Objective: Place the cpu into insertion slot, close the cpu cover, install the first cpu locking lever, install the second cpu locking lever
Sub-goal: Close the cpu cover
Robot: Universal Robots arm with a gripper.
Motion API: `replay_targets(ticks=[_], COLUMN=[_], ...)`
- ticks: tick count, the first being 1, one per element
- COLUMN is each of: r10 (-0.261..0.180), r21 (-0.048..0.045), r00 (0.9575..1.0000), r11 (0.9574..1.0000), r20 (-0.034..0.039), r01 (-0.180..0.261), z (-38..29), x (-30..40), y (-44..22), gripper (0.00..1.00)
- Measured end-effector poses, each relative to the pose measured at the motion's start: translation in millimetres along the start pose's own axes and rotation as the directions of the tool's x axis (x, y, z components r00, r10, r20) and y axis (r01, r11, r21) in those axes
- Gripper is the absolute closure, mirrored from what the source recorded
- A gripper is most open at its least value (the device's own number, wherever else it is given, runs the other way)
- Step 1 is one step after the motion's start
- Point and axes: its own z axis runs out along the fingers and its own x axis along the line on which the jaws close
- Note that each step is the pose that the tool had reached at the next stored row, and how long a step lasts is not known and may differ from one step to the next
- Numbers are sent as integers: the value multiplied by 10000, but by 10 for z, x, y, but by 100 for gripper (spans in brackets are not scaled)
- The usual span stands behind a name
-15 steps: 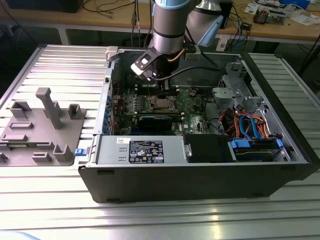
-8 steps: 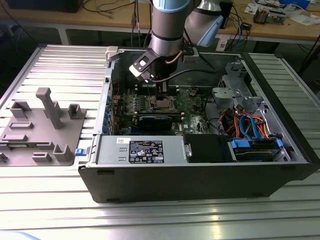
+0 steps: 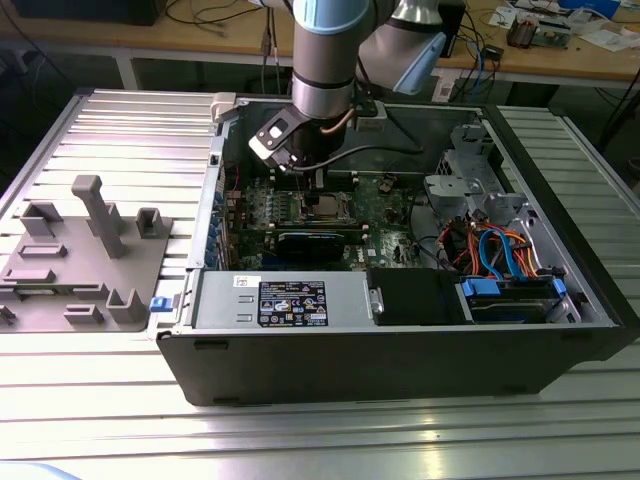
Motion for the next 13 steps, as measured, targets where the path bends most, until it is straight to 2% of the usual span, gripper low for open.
replay_targets(ticks=[6,10,13], r10=[0,-1,-1], r21=[1,-5,-10], r00=[10000,10000,10000], r11=[10000,10000,10000], r20=[2,-4,1], r01=[0,1,1], z=[103,94,48], x=[-4,-2,-1], y=[0,0,-1], gripper=[89,89,89])
